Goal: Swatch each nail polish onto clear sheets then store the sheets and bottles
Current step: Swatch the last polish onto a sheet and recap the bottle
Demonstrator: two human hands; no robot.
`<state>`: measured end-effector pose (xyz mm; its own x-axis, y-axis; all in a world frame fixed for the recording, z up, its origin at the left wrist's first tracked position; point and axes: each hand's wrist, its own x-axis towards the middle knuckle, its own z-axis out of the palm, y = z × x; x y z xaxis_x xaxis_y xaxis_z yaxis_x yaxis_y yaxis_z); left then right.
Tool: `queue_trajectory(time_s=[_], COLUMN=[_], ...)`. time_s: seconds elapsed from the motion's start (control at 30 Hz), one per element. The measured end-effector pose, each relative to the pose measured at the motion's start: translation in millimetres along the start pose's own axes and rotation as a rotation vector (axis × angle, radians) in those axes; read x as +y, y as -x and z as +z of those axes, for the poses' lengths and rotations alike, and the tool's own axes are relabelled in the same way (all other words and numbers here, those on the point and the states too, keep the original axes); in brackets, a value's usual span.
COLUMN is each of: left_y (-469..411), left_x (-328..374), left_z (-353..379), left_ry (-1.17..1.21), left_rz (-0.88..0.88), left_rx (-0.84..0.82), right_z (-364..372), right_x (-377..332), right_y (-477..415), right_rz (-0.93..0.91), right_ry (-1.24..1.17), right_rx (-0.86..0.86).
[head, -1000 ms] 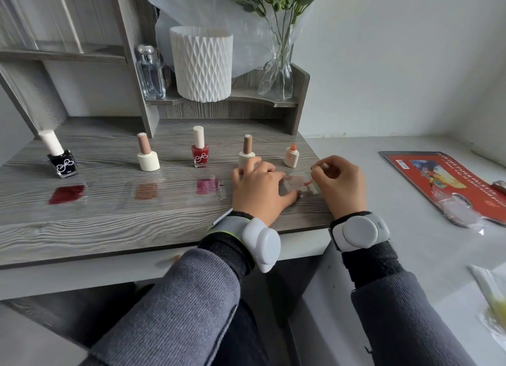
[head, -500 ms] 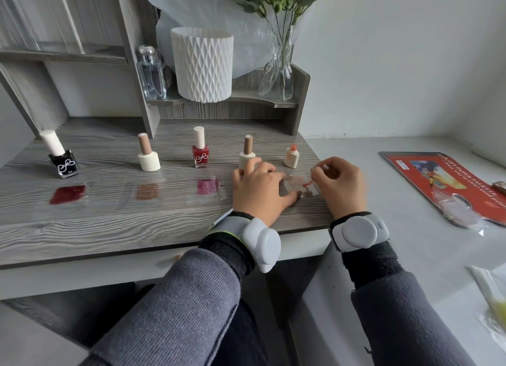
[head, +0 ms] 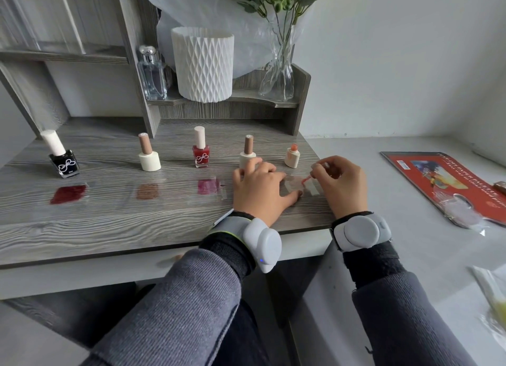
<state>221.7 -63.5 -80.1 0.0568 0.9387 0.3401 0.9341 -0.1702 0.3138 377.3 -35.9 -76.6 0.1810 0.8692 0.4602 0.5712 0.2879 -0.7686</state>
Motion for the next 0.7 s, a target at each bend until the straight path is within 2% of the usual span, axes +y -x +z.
queue_trajectory(time_s=[0.2,0.43,0.6,0.7], left_y=[0.5,0.5,-0.3,-0.3], left_x=[0.3,-0.5,-0.2,-0.5], left_z=[-0.2,0.1,-0.1,1.4], left_ry=[0.005,-0.002,-0.008,0.002], left_rz=[0.003,0.008,0.010,0.008], left_rx=[0.010,0.006,0.008,0.008], right_z=[1.1,-1.7,-0.5,0.9], right_x=[2.3,-1.4,-3.7,-1.4], right_y=[-0.5,0.8,0.2,-0.8], right_rz=[-0.057,-0.060,-0.136,-0.133], right_ry=[0.032,-0.025,0.003,0.041], right_rx=[-0.094,-0.014,-0.153,-0.155])
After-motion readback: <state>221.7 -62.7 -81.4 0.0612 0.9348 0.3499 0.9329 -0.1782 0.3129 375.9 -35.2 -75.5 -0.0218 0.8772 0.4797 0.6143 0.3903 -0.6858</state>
